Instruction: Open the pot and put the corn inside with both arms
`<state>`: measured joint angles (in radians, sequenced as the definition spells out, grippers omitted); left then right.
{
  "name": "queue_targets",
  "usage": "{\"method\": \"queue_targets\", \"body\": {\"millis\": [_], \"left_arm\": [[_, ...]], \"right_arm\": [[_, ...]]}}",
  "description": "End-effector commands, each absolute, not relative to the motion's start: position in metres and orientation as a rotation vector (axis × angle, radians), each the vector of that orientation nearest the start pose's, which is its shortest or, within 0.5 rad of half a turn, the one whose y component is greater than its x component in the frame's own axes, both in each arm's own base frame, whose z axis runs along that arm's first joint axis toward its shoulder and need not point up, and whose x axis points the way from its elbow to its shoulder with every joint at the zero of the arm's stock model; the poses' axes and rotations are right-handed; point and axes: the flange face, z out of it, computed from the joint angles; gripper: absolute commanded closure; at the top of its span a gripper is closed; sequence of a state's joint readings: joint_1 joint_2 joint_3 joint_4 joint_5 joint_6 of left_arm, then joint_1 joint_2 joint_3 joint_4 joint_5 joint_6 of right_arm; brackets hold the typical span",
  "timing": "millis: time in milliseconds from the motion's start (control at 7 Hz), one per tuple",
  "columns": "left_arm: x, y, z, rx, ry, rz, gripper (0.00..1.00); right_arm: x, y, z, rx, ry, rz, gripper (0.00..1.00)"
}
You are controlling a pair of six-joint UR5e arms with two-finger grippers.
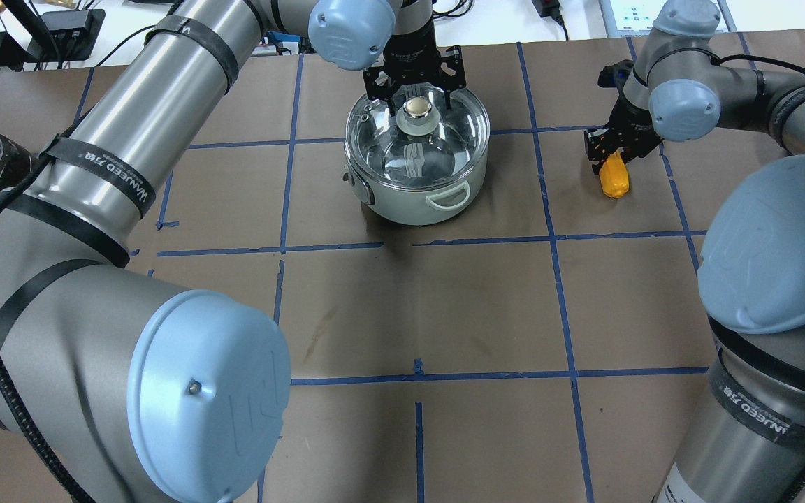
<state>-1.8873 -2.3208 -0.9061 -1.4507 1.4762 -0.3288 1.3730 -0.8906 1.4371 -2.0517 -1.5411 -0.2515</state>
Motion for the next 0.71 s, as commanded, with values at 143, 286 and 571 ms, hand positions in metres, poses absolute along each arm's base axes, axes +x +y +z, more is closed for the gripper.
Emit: {"method": "queue_targets", "body": {"millis": [143,286,571], "left_arm": [[-0.379,-0.698,0.353,-0.031,3.242,-0.026,0.95],[-0.377,-0.692,0.377,-0.027,3.246,-0.062,0.95],[-0.339,-0.669,0.449,-0.06,3.239,-0.055,0.95]], "right_arm": [[0.0,-0.698,0.266,-0.081,3.11,0.019,0.9],[0.006,-0.686,0.297,-0.071,3.108,0.028,0.9],[0.065,-0.669,0.357,-0.04,3.099,-0.089,0.91]]}}
